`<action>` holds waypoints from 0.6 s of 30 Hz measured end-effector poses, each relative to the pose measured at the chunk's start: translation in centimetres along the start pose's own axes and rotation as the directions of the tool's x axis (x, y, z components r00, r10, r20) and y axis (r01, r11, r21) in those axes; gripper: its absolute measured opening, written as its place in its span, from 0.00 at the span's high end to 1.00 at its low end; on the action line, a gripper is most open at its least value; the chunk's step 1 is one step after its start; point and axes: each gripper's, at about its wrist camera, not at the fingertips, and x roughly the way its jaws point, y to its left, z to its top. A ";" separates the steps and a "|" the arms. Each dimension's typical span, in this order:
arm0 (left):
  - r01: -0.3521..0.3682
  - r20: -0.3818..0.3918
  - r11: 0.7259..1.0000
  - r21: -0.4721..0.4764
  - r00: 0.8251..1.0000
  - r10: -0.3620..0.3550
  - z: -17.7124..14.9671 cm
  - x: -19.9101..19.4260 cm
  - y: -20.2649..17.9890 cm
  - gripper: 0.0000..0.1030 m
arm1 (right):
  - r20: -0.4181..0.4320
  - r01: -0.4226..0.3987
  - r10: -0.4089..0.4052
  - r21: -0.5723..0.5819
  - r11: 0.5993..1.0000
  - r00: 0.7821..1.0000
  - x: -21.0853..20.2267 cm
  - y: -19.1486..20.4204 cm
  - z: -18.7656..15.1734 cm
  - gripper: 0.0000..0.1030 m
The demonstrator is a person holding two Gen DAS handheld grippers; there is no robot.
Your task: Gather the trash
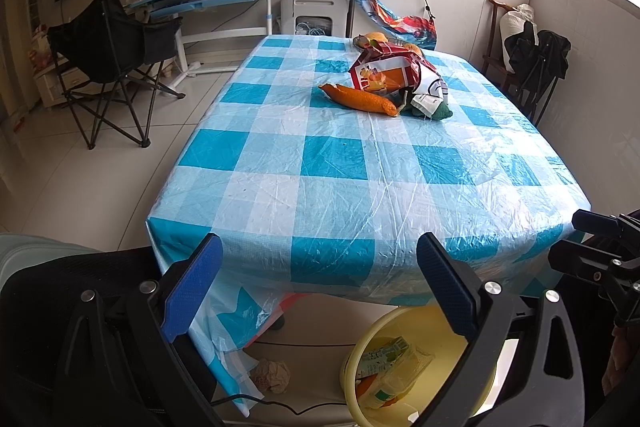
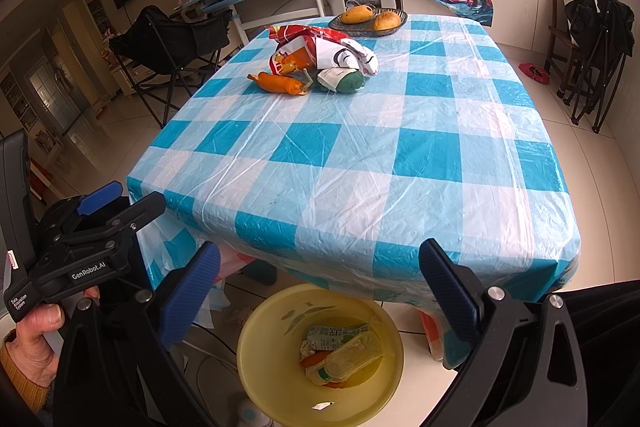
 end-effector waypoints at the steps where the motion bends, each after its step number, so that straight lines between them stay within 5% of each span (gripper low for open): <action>1: 0.000 0.000 1.000 0.000 1.000 0.000 0.0 0.0 0.0 0.09 | 0.000 0.000 0.000 0.000 1.000 1.000 0.0 0.0 0.0 0.07; 18: 0.000 0.000 1.000 -0.001 1.000 0.000 0.1 0.0 0.0 0.09 | -0.001 0.001 -0.001 -0.004 1.000 1.000 0.0 0.2 -0.1 0.07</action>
